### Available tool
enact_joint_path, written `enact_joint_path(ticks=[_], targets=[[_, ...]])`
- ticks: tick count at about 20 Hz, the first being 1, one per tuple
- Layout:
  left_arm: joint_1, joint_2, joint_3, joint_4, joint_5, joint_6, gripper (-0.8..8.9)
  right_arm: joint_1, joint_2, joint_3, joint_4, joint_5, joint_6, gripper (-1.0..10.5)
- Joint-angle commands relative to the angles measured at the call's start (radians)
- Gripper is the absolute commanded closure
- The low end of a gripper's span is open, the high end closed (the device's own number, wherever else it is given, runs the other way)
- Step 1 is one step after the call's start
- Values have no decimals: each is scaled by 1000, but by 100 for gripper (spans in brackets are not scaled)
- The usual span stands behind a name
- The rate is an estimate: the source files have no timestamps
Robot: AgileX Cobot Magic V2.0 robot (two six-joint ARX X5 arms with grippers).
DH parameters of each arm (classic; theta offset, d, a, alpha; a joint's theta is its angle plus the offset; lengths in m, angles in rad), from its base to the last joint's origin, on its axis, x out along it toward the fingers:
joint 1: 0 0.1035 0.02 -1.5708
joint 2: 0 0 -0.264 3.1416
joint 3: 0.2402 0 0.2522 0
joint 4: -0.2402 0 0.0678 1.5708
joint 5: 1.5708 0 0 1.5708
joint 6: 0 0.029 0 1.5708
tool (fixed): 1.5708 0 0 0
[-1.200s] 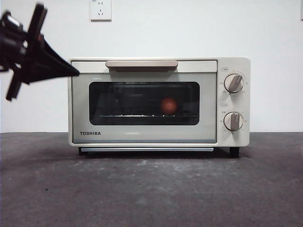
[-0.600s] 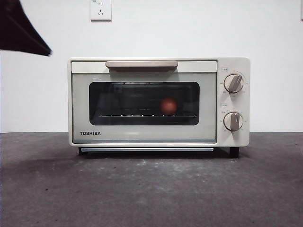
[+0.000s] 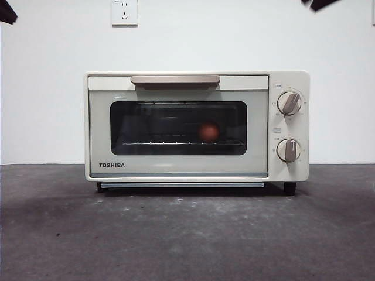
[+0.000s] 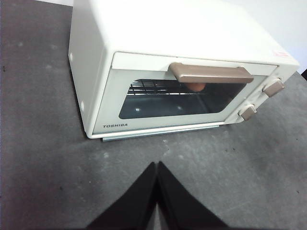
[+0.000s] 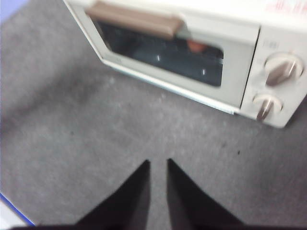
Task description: Eggoven
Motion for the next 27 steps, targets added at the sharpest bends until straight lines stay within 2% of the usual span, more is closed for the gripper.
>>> enact_joint_path(ticks=[1, 19, 20, 21, 22, 23, 25, 27], targets=[[-4, -4, 14, -5, -3, 21, 806, 7, 10, -18, 28, -1, -10, 941], [-4, -8, 14, -6, -3, 21, 806, 6, 9, -23, 55, 1, -3, 941], [-5, -8, 14, -3, -3, 32, 806, 6, 9, -23, 55, 1, -3, 941], [-3, -17, 14, 1, -4, 113, 806, 6, 9, -23, 55, 2, -3, 941], [2, -33, 8, 24, -29, 159, 806, 6, 9, -23, 55, 1, -3, 941], [12, -54, 0, 68, -95, 173, 806, 6, 9, -23, 55, 1, -3, 941], [51, -123, -58, 219, -227, 179, 806, 6, 9, -23, 55, 1, -3, 941], [97, -214, -156, 384, -281, 182, 806, 6, 9, -23, 55, 1, -3, 941]])
